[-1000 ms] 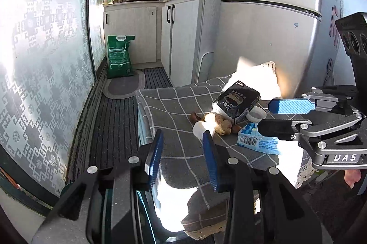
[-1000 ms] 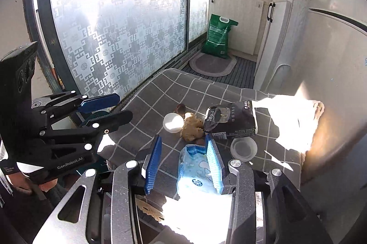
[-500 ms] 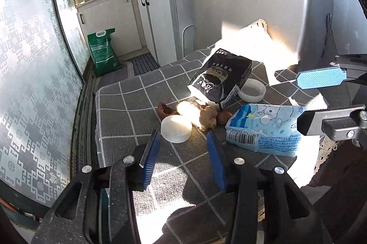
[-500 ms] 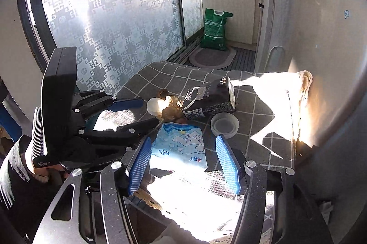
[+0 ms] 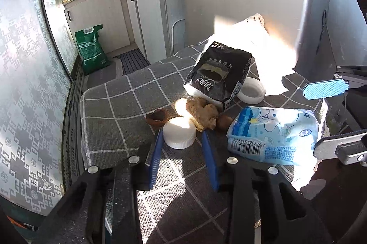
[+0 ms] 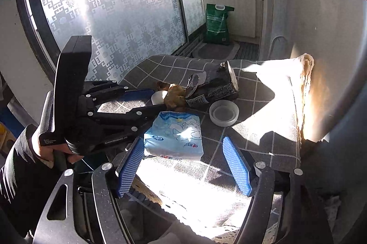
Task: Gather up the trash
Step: 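Grasp the white plastic cap with the left tool while the right tool grasps the wet-wipes pack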
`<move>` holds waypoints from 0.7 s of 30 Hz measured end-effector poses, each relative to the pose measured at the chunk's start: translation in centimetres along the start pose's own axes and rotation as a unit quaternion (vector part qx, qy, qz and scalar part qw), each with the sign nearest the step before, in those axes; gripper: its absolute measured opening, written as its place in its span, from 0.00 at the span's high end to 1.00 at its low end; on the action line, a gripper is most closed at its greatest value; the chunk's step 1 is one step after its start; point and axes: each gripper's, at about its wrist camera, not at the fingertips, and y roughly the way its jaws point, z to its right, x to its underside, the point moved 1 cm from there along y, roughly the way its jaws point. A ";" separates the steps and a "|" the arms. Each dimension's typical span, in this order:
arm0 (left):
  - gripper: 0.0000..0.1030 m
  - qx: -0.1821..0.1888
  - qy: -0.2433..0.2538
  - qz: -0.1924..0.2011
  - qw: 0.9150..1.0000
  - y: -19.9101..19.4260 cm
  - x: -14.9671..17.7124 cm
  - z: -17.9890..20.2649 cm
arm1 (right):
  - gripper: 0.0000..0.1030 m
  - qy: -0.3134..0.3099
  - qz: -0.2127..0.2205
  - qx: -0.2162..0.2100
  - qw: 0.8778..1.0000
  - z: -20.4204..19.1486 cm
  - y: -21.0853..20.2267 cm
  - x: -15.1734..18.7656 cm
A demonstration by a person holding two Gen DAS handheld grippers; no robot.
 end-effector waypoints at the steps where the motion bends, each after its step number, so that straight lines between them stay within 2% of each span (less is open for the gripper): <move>1: 0.66 -0.001 0.002 0.000 1.000 0.0 0.0 0.1 | 0.29 0.003 0.000 -0.003 1.000 0.0 0.0 0.1; 7: 0.71 -0.001 0.009 0.002 1.000 0.0 0.1 -0.1 | 0.29 0.004 0.003 -0.012 1.000 -0.3 -0.1 0.1; 10: 0.61 -0.011 0.009 0.006 1.000 0.2 0.1 -0.3 | 0.28 0.006 0.004 -0.011 1.000 -0.3 -0.1 0.0; 17: 0.60 -0.007 0.003 0.006 1.000 0.6 -0.3 -0.2 | 0.28 0.006 0.000 -0.011 1.000 -0.1 0.2 0.1; 18: 0.62 -0.006 0.003 0.006 1.000 0.6 -0.3 -0.2 | 0.28 0.006 0.000 -0.011 1.000 -0.2 0.3 0.2; 19: 0.68 0.000 0.002 0.007 1.000 0.6 -0.3 -0.1 | 0.28 0.006 0.000 -0.011 1.000 -0.3 0.3 0.2; 21: 0.69 0.001 0.002 0.008 1.000 0.6 -0.3 -0.1 | 0.27 0.006 -0.001 -0.011 1.000 -0.4 0.5 0.2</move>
